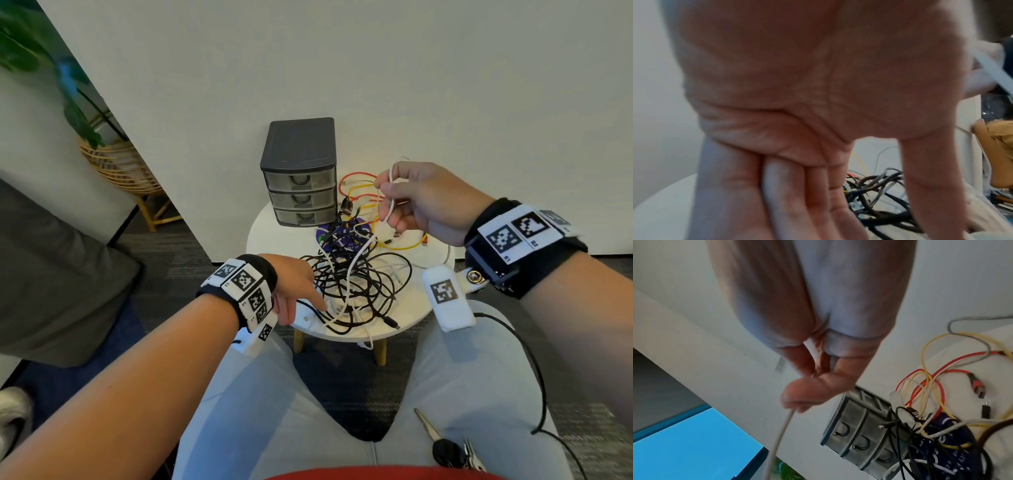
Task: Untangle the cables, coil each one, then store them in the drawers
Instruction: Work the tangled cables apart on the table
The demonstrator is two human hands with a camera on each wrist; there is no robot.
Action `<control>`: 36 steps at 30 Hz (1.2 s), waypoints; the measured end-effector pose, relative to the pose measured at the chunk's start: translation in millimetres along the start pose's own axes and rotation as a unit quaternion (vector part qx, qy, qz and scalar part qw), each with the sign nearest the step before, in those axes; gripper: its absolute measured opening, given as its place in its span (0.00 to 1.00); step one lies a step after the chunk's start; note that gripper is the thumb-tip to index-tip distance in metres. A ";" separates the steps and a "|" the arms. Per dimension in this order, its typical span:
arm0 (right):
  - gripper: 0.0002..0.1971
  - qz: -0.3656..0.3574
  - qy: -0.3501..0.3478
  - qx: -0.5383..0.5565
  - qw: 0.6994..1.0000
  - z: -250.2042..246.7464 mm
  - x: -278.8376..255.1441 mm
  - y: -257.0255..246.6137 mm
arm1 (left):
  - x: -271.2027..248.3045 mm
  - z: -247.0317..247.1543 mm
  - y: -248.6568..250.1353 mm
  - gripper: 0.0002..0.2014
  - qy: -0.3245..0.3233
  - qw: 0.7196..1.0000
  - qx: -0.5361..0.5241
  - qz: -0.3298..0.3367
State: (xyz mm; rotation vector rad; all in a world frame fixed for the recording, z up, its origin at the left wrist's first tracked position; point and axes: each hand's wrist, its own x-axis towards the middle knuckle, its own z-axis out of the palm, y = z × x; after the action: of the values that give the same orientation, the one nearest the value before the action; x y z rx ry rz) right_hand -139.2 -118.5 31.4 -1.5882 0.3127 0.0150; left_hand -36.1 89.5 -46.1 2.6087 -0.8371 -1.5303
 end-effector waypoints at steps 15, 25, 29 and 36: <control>0.09 0.058 -0.035 -0.272 0.960 -6.3 13.5 37.2 | 20.1 -6.8 -9.6 0.07 0.286 0.956 -0.026 0.065; 0.13 0.043 0.008 -0.619 0.784 1.4 31.9 58.5 | 33.6 -6.2 -8.4 0.23 0.339 0.924 -0.012 0.177; 0.03 -0.067 0.001 -0.552 0.831 18.8 48.2 57.1 | 37.1 -7.4 -10.6 0.11 0.340 0.930 0.027 0.133; 0.16 -0.055 -0.166 -0.613 0.770 63.7 77.3 77.3 | 44.3 -13.4 -13.5 0.18 0.337 0.931 0.078 0.116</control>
State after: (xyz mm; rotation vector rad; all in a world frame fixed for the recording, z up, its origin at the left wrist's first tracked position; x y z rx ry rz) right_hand -69.3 -71.2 -62.9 -2.8551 -0.1472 0.4986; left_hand -2.3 77.9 -78.6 2.7100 -1.1406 -0.4572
